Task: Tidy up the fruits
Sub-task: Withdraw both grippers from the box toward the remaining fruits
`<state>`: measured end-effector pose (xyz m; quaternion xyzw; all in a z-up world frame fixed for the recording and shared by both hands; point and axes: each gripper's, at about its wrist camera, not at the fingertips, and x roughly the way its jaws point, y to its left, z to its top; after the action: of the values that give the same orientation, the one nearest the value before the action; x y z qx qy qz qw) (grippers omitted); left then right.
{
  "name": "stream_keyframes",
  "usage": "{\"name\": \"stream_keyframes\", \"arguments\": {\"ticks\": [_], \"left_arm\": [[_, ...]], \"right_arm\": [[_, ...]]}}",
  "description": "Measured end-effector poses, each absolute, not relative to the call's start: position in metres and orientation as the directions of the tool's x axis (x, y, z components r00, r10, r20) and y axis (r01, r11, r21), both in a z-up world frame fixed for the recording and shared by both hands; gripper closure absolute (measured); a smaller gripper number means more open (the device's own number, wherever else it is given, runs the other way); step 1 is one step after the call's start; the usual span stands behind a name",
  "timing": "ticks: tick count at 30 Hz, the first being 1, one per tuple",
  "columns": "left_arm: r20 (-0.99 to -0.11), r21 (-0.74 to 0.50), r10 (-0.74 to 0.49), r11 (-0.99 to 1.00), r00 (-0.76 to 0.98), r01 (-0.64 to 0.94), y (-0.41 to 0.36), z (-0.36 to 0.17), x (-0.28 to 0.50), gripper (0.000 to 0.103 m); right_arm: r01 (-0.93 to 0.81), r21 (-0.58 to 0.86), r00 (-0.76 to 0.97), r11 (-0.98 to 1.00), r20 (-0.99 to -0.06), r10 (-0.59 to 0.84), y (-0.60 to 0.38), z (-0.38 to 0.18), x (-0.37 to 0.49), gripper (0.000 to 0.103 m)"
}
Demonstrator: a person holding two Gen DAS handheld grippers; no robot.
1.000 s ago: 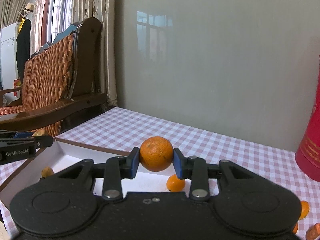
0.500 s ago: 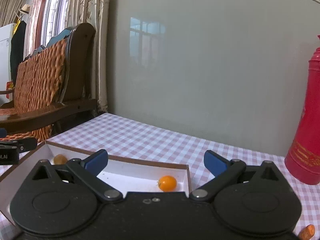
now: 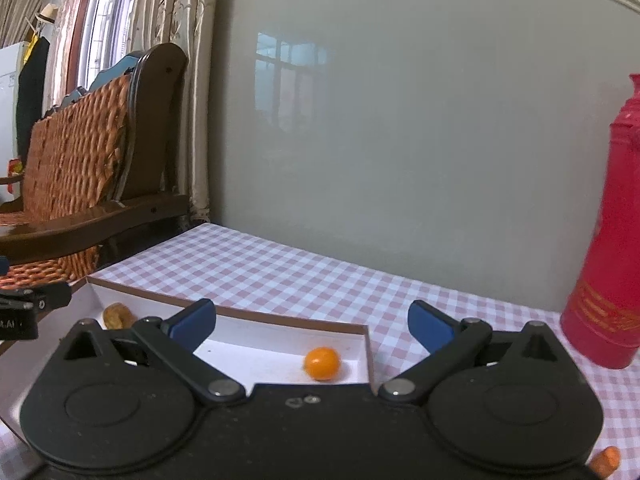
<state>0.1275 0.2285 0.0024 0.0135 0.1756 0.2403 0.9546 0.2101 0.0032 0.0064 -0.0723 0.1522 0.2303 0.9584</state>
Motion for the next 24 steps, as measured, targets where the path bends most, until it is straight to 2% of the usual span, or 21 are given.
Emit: {"name": "stream_keyframes", "arguments": {"ticks": [3, 7, 13, 15, 21, 24], "left_arm": [[-0.3, 0.108, 0.47, 0.881, 0.83, -0.46, 0.222, 0.008, 0.119, 0.0], [-0.312, 0.132, 0.478, 0.877, 0.821, -0.461, 0.215, 0.009, 0.114, 0.0], [-0.296, 0.122, 0.479, 0.877, 0.827, -0.464, 0.2, 0.013, 0.093, 0.0], [-0.284, 0.16, 0.489, 0.872, 0.825, -0.462, 0.19, 0.014, 0.086, 0.0], [-0.321, 0.132, 0.439, 0.898, 0.839, -0.42, 0.171, 0.013, 0.071, 0.0], [-0.309, 0.122, 0.404, 0.915, 0.861, -0.386, 0.16, 0.014, 0.067, 0.0]], "right_arm": [[-0.446, -0.109, 0.867, 0.888, -0.298, 0.399, 0.002, 0.009, 0.199, 0.006], [-0.413, -0.192, 0.896, 0.89, -0.259, 0.36, 0.004, 0.011, 0.184, 0.006], [-0.422, -0.144, 0.886, 0.895, -0.276, 0.374, -0.013, 0.015, 0.168, 0.006], [-0.414, -0.135, 0.889, 0.9, -0.273, 0.368, -0.019, 0.016, 0.162, 0.006], [-0.391, -0.105, 0.893, 0.914, -0.282, 0.35, -0.039, 0.017, 0.147, 0.006], [-0.386, -0.11, 0.894, 0.916, -0.287, 0.343, -0.049, 0.017, 0.138, 0.006]]}}
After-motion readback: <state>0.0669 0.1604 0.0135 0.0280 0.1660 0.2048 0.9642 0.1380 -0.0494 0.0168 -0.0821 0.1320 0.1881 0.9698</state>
